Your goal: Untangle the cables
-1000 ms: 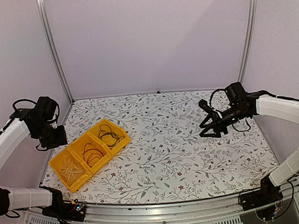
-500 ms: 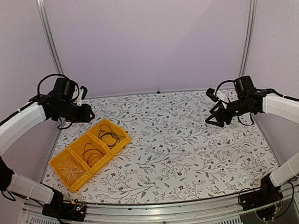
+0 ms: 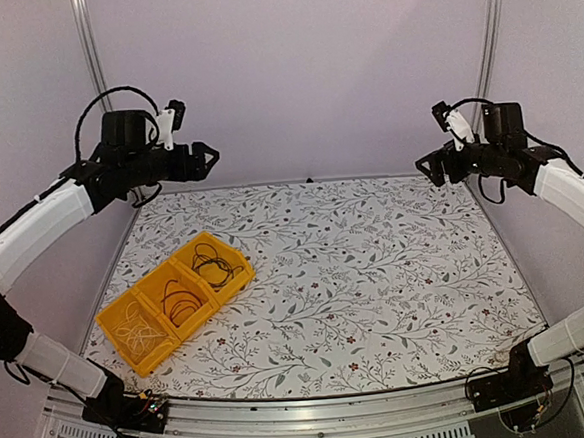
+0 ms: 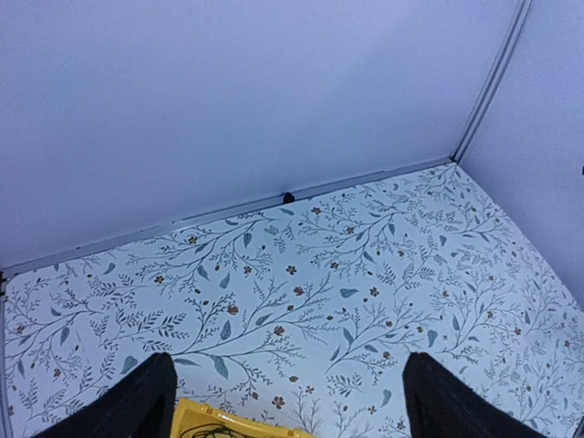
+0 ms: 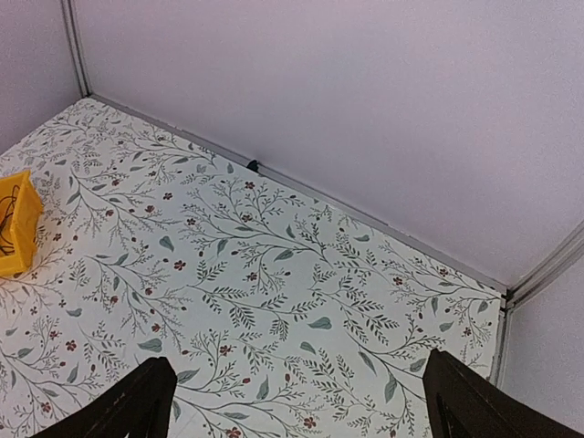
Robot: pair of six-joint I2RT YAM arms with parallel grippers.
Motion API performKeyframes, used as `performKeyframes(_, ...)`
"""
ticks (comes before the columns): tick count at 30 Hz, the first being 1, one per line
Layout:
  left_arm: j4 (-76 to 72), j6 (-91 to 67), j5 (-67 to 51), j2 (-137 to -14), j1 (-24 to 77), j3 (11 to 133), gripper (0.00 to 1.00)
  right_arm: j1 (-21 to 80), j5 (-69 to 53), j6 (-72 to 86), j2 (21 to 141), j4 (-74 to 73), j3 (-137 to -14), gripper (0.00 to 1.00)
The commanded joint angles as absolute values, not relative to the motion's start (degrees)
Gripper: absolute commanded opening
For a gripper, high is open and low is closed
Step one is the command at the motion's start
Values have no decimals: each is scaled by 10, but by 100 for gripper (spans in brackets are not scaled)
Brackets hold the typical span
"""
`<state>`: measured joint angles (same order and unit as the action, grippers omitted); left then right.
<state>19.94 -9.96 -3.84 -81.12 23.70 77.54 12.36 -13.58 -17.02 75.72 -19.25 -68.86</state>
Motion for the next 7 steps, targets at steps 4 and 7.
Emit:
performKeyframes(4,87,-86,-85,-818,279,806,100,121,-3,-117,709,-160,-690,99)
performKeyframes(7,90,-84,-92,-820,281,801,100,120,-12,-138,671,-150,-679,99)
